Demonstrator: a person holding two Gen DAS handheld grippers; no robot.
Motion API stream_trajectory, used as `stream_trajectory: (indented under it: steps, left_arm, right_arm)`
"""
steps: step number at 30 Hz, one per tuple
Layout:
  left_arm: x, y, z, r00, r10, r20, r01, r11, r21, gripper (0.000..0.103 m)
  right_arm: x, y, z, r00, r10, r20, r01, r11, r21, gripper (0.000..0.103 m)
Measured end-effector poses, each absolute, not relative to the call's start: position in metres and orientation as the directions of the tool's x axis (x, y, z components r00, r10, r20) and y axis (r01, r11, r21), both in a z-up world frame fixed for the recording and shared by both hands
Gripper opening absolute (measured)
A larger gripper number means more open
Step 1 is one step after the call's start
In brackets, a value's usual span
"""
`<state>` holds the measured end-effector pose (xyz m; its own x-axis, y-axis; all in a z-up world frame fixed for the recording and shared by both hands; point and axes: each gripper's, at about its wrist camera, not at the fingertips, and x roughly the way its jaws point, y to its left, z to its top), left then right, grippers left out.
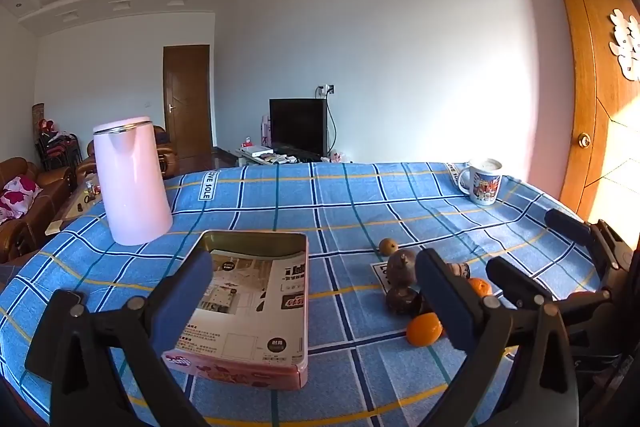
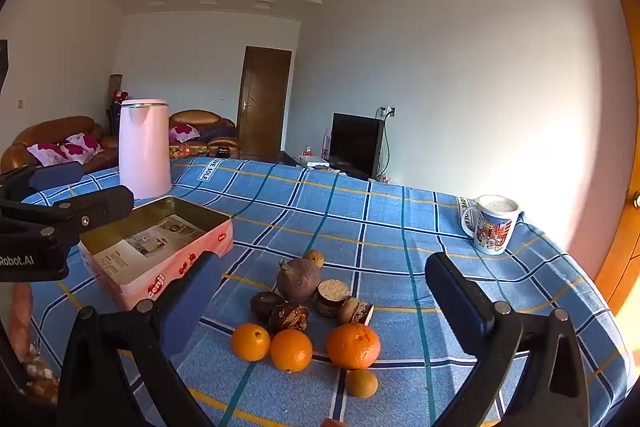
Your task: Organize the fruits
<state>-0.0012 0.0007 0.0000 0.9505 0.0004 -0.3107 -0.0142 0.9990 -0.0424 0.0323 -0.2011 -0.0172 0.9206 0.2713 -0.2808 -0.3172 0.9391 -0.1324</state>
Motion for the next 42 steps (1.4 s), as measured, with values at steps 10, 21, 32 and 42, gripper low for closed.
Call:
stream_trajectory:
  steps: [10, 21, 32, 42]
  left_arm:
    - [-0.004, -0.002, -0.002, 0.946, 0.002, -0.325, -0.015, 0.999, -0.037, 0.103]
    - [0.001, -0.002, -0.002, 0.938, 0.001, -0.347, -0.016, 0.999, -0.04, 0.103]
    - [0.002, -0.002, -0.004, 0.938, -0.003, -0.347, -0.012, 0.999, -0.042, 0.103]
    - [0.003, -0.001, -0.005, 0.938, -0.003, -0.347, -0.014, 0.999, -0.045, 0.103]
  right_arm:
    - [0.026, -0.201, -0.022, 0.924, 0.269, -0.272, -0.313, 0.94, -0.134, 0.102]
    - [0.025, -0.204, -0.019, 0.928, 0.266, -0.262, -0.308, 0.942, -0.132, 0.102]
    - [0.024, -0.203, -0.019, 0.926, 0.267, -0.266, -0.31, 0.941, -0.133, 0.102]
    - [0.024, -0.202, -0.02, 0.924, 0.271, -0.269, -0.314, 0.94, -0.133, 0.102]
